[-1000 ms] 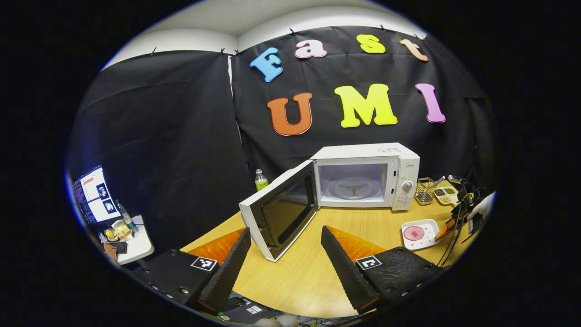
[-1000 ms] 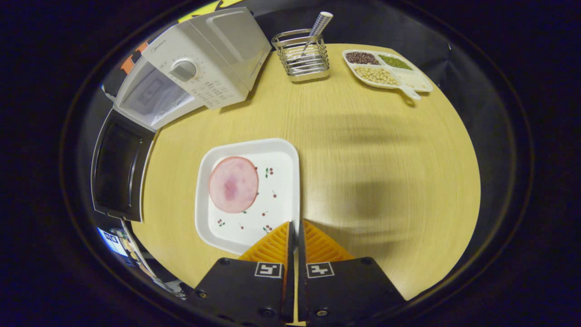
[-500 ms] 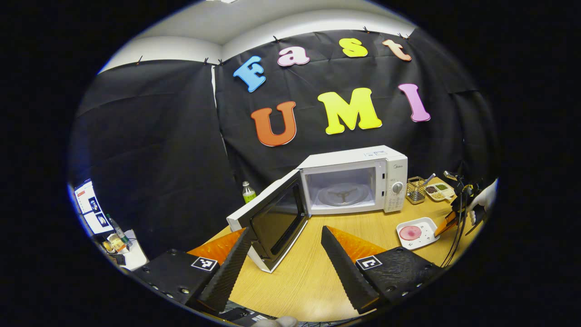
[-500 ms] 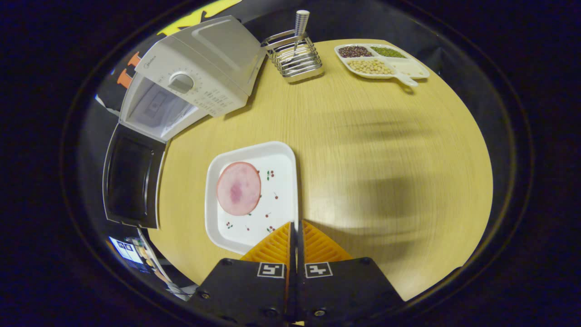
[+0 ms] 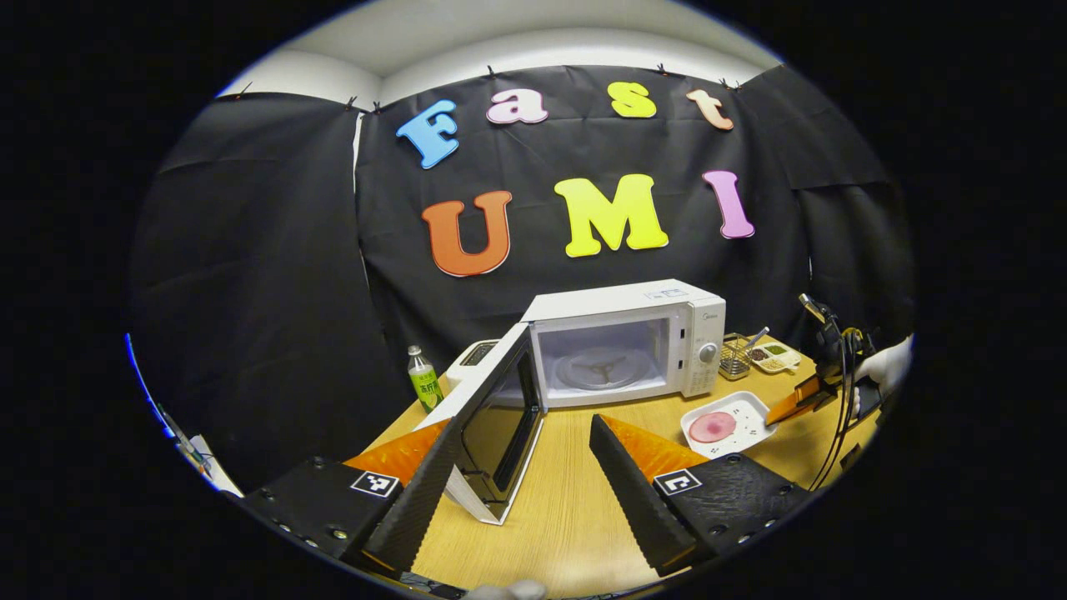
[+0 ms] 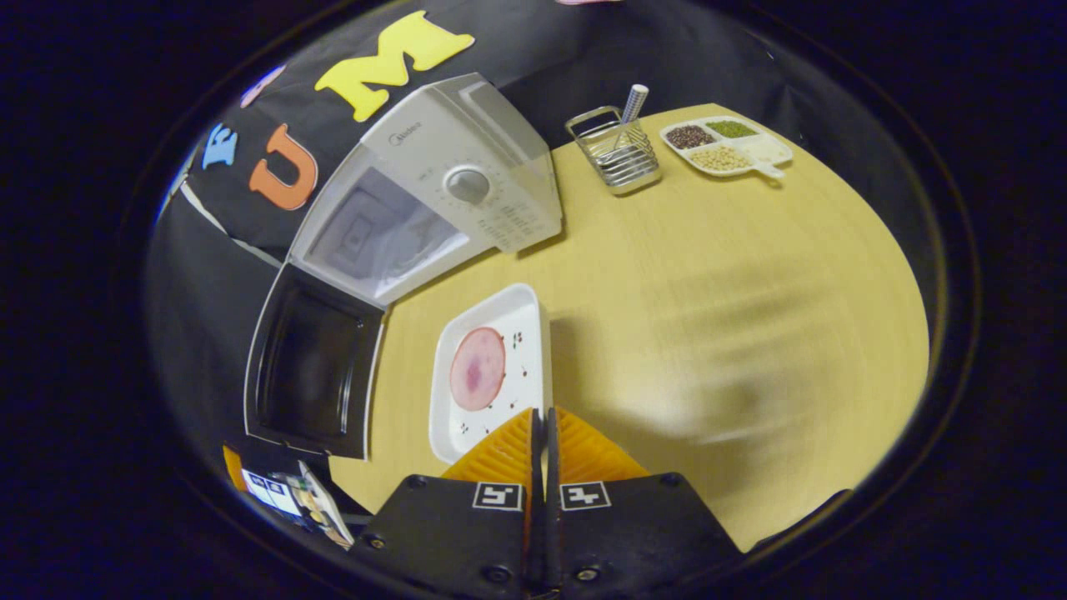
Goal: Open the microwave oven with the left hand, put the food in, and close the microwave oven.
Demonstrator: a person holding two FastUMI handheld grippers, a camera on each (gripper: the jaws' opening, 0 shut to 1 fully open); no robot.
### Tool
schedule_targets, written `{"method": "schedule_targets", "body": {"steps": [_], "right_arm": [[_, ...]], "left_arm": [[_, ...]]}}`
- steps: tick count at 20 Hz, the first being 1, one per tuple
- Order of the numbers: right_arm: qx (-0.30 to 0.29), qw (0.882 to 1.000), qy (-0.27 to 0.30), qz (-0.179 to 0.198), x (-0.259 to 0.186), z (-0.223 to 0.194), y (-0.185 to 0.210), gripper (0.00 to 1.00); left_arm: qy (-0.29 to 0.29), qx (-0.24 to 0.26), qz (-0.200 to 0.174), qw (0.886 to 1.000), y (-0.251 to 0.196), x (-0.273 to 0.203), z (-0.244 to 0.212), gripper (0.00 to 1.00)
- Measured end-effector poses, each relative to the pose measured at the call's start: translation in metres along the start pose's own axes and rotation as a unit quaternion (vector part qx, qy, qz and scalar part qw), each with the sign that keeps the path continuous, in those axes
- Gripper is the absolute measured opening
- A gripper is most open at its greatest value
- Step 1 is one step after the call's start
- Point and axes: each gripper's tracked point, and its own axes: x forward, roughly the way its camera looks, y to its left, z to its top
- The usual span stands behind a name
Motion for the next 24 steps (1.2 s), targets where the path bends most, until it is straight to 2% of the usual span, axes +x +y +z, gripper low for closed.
{"method": "schedule_targets", "body": {"steps": [6,7,8,11,15,17,19,20,23,24], "right_arm": [[0.089,0.993,-0.043,0.061,0.029,-0.004,0.082,0.03],[0.1,0.991,-0.052,0.072,0.035,0.0,0.095,0.0],[0.114,0.988,-0.065,0.079,0.042,0.005,0.106,0.03],[0.165,0.975,-0.116,0.096,0.056,0.027,0.138,0.03],[0.198,0.961,-0.181,0.067,0.08,0.055,0.15,0.03],[0.213,0.952,-0.212,0.065,0.095,0.068,0.158,0.03],[0.236,0.943,-0.226,0.065,0.116,0.078,0.166,0.0],[0.247,0.94,-0.227,0.062,0.128,0.08,0.171,0.03],[0.269,0.931,-0.239,0.054,0.154,0.091,0.193,0.03],[0.275,0.928,-0.246,0.046,0.162,0.097,0.198,0.0]], "left_arm": [[0.008,0.0,-0.005,1.0,0.014,-0.001,0.006,0.95],[0.011,0.001,-0.005,1.0,0.014,-0.001,0.006,0.95],[0.016,0.001,-0.006,1.0,0.014,-0.001,0.007,0.95],[0.026,0.003,-0.013,1.0,0.004,0.0,0.012,0.95],[0.015,0.022,-0.03,0.999,-0.005,0.003,0.023,0.95],[0.013,0.023,-0.03,0.999,-0.003,0.004,0.026,0.95],[0.018,0.02,-0.026,0.999,0.001,0.005,0.025,0.95],[0.019,0.021,-0.023,0.999,0.004,0.006,0.023,0.95],[0.026,0.018,-0.012,0.999,0.01,0.008,0.016,0.95],[0.028,0.021,-0.008,0.999,0.013,0.01,0.014,0.95]]}}
